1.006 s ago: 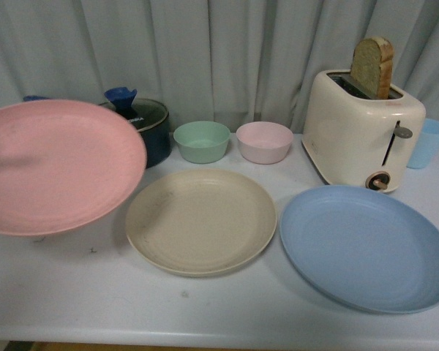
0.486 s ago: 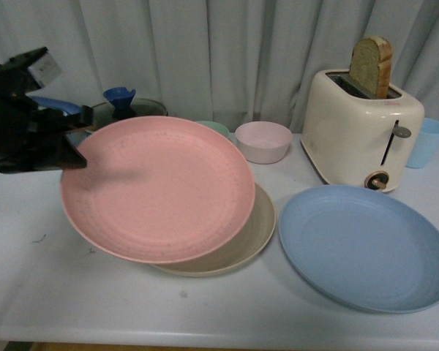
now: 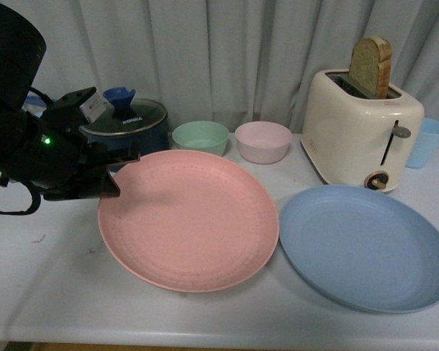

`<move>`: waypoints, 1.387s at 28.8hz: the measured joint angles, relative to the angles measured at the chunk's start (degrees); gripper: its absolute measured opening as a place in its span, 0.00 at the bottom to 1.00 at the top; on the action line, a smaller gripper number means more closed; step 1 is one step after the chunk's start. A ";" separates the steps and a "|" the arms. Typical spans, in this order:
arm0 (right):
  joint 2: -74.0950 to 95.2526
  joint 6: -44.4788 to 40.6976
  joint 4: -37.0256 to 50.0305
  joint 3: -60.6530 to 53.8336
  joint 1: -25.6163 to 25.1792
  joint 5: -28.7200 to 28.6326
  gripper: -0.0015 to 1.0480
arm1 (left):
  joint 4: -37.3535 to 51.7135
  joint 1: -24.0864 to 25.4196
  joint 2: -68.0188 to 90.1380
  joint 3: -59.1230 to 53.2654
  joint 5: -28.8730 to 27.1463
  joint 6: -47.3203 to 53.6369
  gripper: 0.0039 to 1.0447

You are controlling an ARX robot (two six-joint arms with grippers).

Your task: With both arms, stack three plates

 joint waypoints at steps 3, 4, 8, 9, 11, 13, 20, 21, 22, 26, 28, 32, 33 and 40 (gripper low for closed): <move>0.00 0.00 -0.02 0.00 0.00 0.00 0.94 | 0.24 -0.02 0.81 0.94 -0.66 -0.33 0.02; 0.00 0.00 0.00 0.00 0.00 0.00 0.94 | 0.15 -0.13 1.27 1.53 -0.90 -0.63 0.02; 0.00 0.00 0.00 0.00 0.00 0.00 0.94 | 0.11 -0.31 2.10 2.97 -1.14 -1.09 0.02; 0.00 0.00 0.00 0.00 0.00 0.00 0.94 | 0.13 -0.31 2.34 3.50 -1.16 -1.33 0.02; 0.00 0.00 0.00 0.00 0.00 0.00 0.94 | 0.09 -0.33 2.84 4.28 -1.40 -1.51 0.02; 0.00 0.00 0.00 0.00 0.00 0.00 0.94 | 0.09 -0.46 3.28 5.05 -1.68 -1.66 0.02; 0.00 0.00 0.00 0.00 0.00 0.00 0.94 | -0.39 -1.22 5.73 7.82 -2.62 -2.29 0.02; 0.00 0.00 -0.02 0.00 0.00 0.00 0.94 | -0.37 -1.36 6.29 8.17 -2.75 -2.29 0.02; 0.00 0.00 0.00 0.00 0.00 0.00 0.94 | -0.48 -1.49 7.08 8.59 -3.15 -2.32 0.02; 0.00 0.00 0.00 0.00 0.00 0.00 0.94 | 0.42 -1.90 9.70 8.76 -4.31 -2.80 0.07; 0.00 0.00 0.00 0.00 0.00 0.00 0.94 | 1.27 -1.92 9.27 8.31 -4.50 -2.38 0.28; 0.00 0.00 0.00 0.00 0.00 0.00 0.94 | 6.78 -1.90 0.20 0.81 -3.48 0.07 0.56; 0.00 0.00 0.00 0.00 0.00 0.00 0.94 | 8.92 -1.95 -1.95 -0.72 -3.58 0.96 0.60; 0.00 0.00 -0.04 0.00 0.00 0.00 0.94 | 29.73 -3.23 -21.59 -15.26 -5.55 7.93 0.81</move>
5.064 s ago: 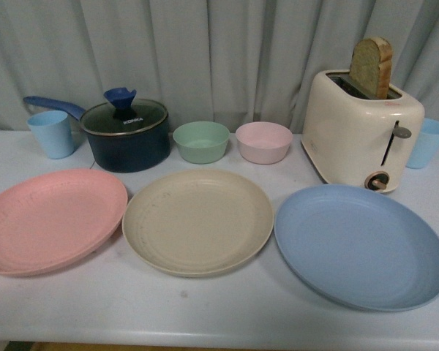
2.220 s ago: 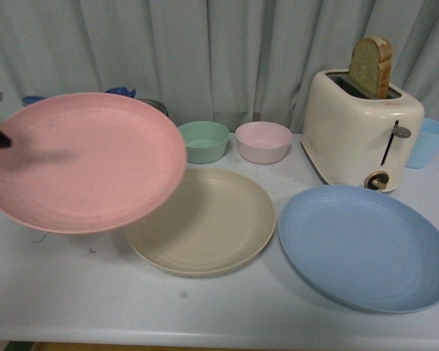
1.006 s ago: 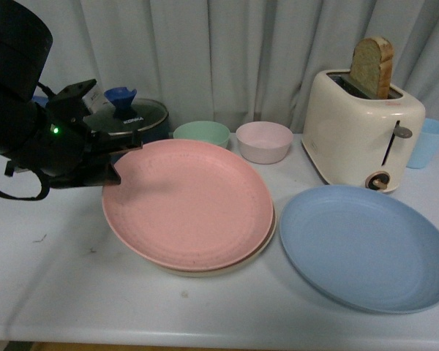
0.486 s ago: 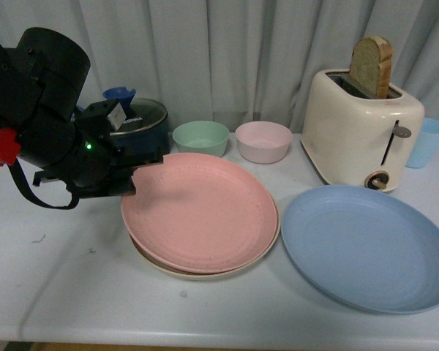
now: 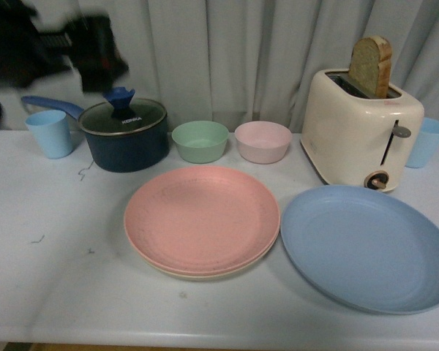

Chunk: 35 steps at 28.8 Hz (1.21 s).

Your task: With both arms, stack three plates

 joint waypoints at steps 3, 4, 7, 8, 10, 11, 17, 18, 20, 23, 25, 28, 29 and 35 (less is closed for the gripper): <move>0.00 0.00 0.02 0.00 0.00 0.00 0.94 | 11.65 -1.38 -10.67 -7.65 -7.98 0.28 0.71; 0.00 -0.02 0.02 0.00 0.00 -0.02 0.94 | 12.90 -1.49 -11.85 -8.59 -9.25 0.28 0.70; 0.00 0.00 0.07 0.00 0.00 0.02 0.94 | 20.09 -0.61 -18.10 -15.23 -13.86 0.20 0.56; 0.00 0.00 0.02 0.00 0.00 0.00 0.94 | 20.85 0.00 -18.84 -16.76 -14.14 0.17 0.52; 0.00 0.00 0.02 0.00 0.00 0.00 0.94 | 21.55 1.18 -19.87 -20.74 -14.34 0.15 0.43; 0.00 0.00 0.04 0.00 0.00 0.00 0.94 | 21.40 1.53 -19.93 -22.23 -14.29 0.11 0.40; 0.00 0.00 0.02 0.00 0.00 0.00 0.94 | 21.51 2.54 -21.24 -29.86 -12.81 0.11 0.17; 0.00 0.00 0.00 0.00 0.00 0.00 0.94 | 22.47 3.04 -24.50 -31.41 -12.15 0.11 0.07; 0.00 0.00 0.02 0.00 0.00 0.00 0.94 | 23.02 4.35 -30.49 -35.56 -10.95 -0.04 0.01; 0.00 0.00 0.04 0.00 0.00 0.00 0.94 | 20.57 8.68 -36.37 -41.11 -6.47 -0.02 0.01; 0.00 0.00 0.02 0.00 0.00 -0.02 0.94 | 18.40 9.31 -41.75 -43.34 -6.21 -0.04 0.01; 0.00 0.00 0.02 0.00 0.00 0.00 0.94 | 13.77 9.14 -48.68 -46.31 -6.10 -0.07 0.01; 0.00 0.00 0.04 0.00 0.00 0.00 0.94 | 12.15 9.14 -51.17 -46.84 -6.10 -0.07 0.01; 0.00 0.00 0.04 0.00 0.00 0.00 0.94 | 2.78 9.16 -63.89 -49.66 -6.05 -0.07 0.01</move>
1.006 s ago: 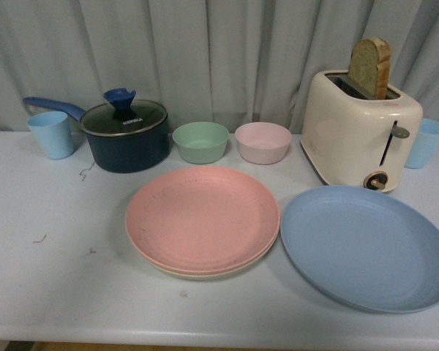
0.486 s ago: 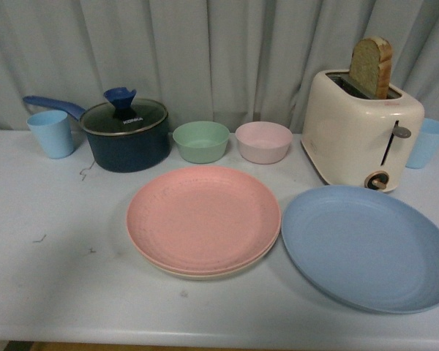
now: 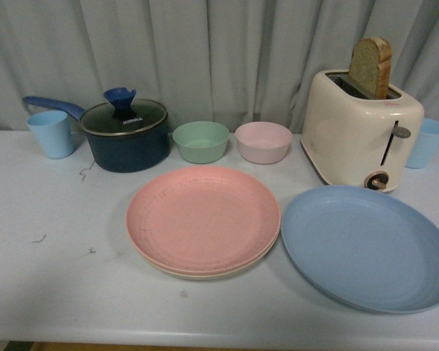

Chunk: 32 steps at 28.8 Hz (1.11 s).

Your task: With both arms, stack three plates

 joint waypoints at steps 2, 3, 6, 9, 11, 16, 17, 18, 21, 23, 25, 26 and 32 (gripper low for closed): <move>0.00 0.00 0.00 0.00 0.00 0.00 0.94 | -1.79 0.00 -1.79 0.00 0.00 0.00 0.01; 0.00 0.00 0.00 0.00 0.00 0.00 0.94 | -2.36 0.00 -2.40 0.00 -0.02 0.00 0.01; 0.00 0.00 0.00 0.00 0.00 0.00 0.94 | -4.04 0.00 -4.52 0.00 0.00 0.02 0.01; 0.00 0.00 0.00 0.00 0.00 0.00 0.94 | -5.62 0.00 -6.12 -0.02 0.00 0.00 0.01; 0.00 0.00 0.00 0.00 0.00 0.00 0.94 | -6.49 0.00 -6.99 -0.02 0.00 0.02 0.01; 0.00 0.00 0.00 0.00 0.00 0.00 0.94 | -9.38 0.00 -9.81 -0.02 0.00 0.00 0.01; 0.00 -0.02 0.00 0.00 0.00 0.00 0.94 | -9.81 0.00 -10.27 -0.02 0.00 0.00 0.01; 0.00 0.00 0.00 0.00 0.00 0.00 0.94 | -10.32 0.00 -10.93 -0.02 0.00 0.02 0.01; 0.00 0.00 0.00 0.00 0.00 0.00 0.94 | -11.63 0.00 -12.17 -0.02 0.00 0.02 0.01; 0.00 0.00 0.00 0.00 0.00 0.00 0.94 | -12.44 0.00 -12.81 -0.02 0.00 0.00 0.01; 0.00 0.00 0.00 0.00 0.00 0.00 0.94 | -12.87 0.00 -13.27 -0.02 0.00 0.02 0.01; 0.00 0.00 0.00 0.00 0.00 0.00 0.94 | -13.14 0.00 -13.57 -0.02 0.00 0.02 0.01; 0.00 -0.02 0.00 0.00 0.00 0.00 0.94 | -15.04 0.00 -15.52 -0.02 0.00 0.00 0.01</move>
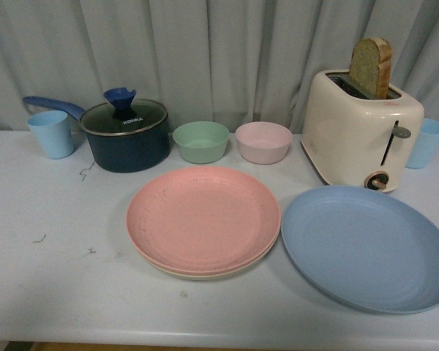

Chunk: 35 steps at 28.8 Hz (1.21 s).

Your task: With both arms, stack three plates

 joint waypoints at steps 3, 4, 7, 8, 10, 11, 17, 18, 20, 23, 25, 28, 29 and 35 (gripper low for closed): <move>0.00 0.02 0.00 0.00 0.00 0.00 0.94 | -0.98 0.00 -0.98 0.00 0.00 0.00 0.01; 0.00 0.02 0.00 0.00 0.00 0.00 0.94 | -1.40 0.00 -1.25 0.02 0.00 0.00 0.01; 0.00 0.02 0.00 0.00 0.00 0.00 0.94 | -9.03 0.00 -5.99 0.04 0.02 0.02 0.01; 0.00 0.02 0.00 0.00 0.00 0.00 0.94 | -10.38 0.00 -6.97 0.04 0.22 0.02 0.01; 0.00 0.02 0.00 0.00 0.00 0.00 0.94 | -11.61 0.00 -9.90 0.04 -0.02 -0.02 0.01; 0.00 0.02 -0.02 0.00 0.00 0.00 0.94 | -10.69 0.00 -10.58 0.04 0.00 0.00 0.01; 0.00 0.02 0.00 0.00 0.00 0.00 0.94 | -11.43 0.00 -10.43 0.04 0.02 -0.02 0.01; 0.00 0.02 0.00 0.00 0.00 0.00 0.94 | -11.37 0.00 -10.43 0.04 0.04 0.00 0.04; 0.00 0.02 -0.04 0.00 0.00 0.00 0.94 | -10.97 0.00 -10.43 0.04 -0.04 0.00 0.09; 0.00 0.02 0.02 0.00 0.00 0.00 0.94 | -11.23 0.00 -10.43 0.04 0.00 0.00 0.19; 0.00 0.02 0.00 0.00 0.00 0.00 0.94 | -11.19 0.00 -10.43 0.04 0.00 0.00 0.26; 0.59 0.61 -2.82 0.61 0.13 1.25 0.94 | -11.17 0.00 -10.43 0.04 0.00 0.00 0.35; 1.11 0.85 -4.74 1.27 0.11 2.03 0.94 | -11.19 0.00 -10.43 0.04 0.00 0.00 0.38; 17.88 3.15 -10.03 8.17 -7.69 -0.20 0.94 | -11.13 0.00 -10.43 0.04 0.07 0.00 0.56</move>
